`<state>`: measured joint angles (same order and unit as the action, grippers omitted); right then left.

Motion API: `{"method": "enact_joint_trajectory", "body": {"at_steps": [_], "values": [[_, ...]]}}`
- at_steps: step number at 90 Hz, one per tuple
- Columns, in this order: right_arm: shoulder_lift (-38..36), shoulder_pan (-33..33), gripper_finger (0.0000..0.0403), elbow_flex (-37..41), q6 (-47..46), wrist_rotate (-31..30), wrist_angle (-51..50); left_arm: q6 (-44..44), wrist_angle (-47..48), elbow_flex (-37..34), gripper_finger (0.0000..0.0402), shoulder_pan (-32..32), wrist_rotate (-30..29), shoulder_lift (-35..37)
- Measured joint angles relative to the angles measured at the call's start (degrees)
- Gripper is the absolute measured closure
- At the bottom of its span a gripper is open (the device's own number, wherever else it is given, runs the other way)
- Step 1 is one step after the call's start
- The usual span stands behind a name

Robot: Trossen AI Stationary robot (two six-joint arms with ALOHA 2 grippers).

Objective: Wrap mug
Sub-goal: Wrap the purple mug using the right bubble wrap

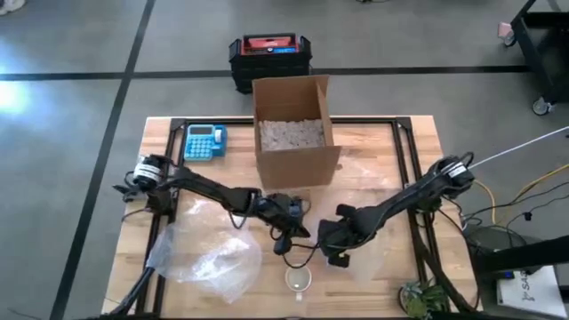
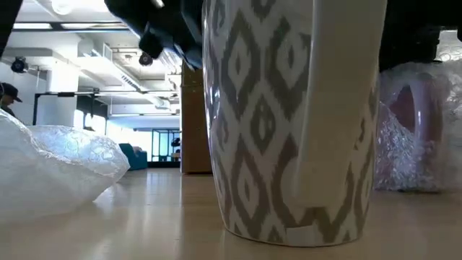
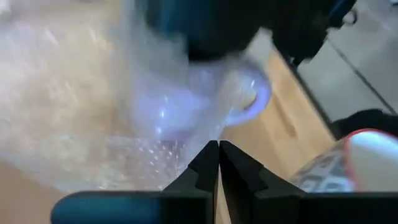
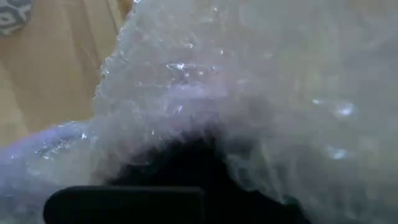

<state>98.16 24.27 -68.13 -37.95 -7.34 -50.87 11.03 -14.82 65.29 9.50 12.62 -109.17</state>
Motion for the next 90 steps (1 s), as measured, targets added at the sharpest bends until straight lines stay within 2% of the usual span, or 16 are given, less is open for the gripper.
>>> {"method": "enact_joint_trajectory", "body": {"at_steps": [17,36,48,71,90], "values": [[-1.0,-0.6,0.0403,0.3,-1.6,-1.8,-0.1,-1.1,-1.9,7.3,0.0402,0.2,5.9,-7.7],[-0.6,-1.1,0.0403,1.0,-6.1,-1.5,-0.3,-1.9,-0.9,11.0,0.0402,-0.8,5.3,-11.6],[-0.1,-1.4,0.0403,1.0,-8.5,-0.6,1.5,-2.4,-1.3,8.2,0.0402,-2.3,-0.6,-9.6],[-0.1,-2.4,0.0403,0.3,-5.6,-0.1,11.1,-2.1,-0.9,3.3,0.0402,-5.7,-2.2,-5.7],[-1.1,-4.1,0.0403,-4.0,-3.0,-0.1,2.7,-2.5,3.1,0.5,0.0402,-6.0,-2.1,1.8]]}}
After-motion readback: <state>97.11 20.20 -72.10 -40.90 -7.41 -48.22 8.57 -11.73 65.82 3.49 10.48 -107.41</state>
